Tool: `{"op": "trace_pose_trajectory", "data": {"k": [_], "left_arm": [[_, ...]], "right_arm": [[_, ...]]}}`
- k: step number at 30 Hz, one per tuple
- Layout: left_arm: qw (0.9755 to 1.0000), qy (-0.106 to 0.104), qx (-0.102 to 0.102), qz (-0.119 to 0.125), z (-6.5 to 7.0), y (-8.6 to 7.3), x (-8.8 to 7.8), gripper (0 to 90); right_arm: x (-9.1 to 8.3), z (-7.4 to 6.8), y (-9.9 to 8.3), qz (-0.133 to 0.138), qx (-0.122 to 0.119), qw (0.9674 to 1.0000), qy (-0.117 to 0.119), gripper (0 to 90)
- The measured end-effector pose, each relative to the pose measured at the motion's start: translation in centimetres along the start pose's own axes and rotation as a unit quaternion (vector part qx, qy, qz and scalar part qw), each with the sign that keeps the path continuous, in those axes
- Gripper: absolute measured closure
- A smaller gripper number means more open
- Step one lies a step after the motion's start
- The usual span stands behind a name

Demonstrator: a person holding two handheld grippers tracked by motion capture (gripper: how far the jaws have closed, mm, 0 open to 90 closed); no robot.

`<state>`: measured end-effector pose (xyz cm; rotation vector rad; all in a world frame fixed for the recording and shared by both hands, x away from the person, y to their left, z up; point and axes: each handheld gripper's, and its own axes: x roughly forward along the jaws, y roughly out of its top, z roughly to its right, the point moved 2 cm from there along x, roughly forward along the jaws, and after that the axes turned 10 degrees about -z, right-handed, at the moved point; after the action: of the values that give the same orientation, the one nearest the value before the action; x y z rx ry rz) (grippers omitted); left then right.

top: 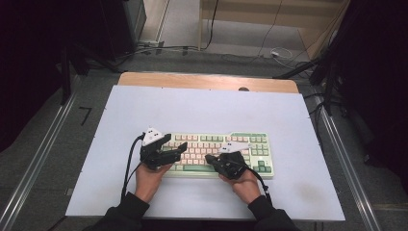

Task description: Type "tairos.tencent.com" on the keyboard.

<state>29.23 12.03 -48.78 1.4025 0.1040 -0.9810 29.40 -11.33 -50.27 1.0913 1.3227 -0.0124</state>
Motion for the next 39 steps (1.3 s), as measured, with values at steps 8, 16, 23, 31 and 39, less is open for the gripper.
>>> {"op": "trace_pose_trajectory", "data": {"k": [8,16,23,31,39], "left_arm": [[1.0,-0.001,-0.001,0.0,0.0,0.0,0.0,27.2],[1.0,-0.002,-0.002,0.0,0.0,0.0,0.0,27.2],[1.0,-0.002,-0.001,-0.001,0.0,0.0,0.0,27.2],[1.0,-0.006,-0.003,-0.004,0.1,0.0,-0.1,27.2],[0.9999,-0.008,-0.002,-0.012,0.5,-0.1,-0.3,37.3]], "right_arm": [[0.2,-0.1,-0.1,-0.003,-0.003,1.0,-0.002,87.5],[-0.5,0.3,-0.1,0.015,0.004,0.9999,0.0,87.4],[-2.5,1.7,0.0,0.051,0.029,0.9983,0.006,71.3],[-4.0,3.5,-0.2,0.073,0.062,0.9953,-0.008,26.4],[-4.8,4.5,-0.5,0.081,0.078,0.9935,-0.018,23.8]]}}
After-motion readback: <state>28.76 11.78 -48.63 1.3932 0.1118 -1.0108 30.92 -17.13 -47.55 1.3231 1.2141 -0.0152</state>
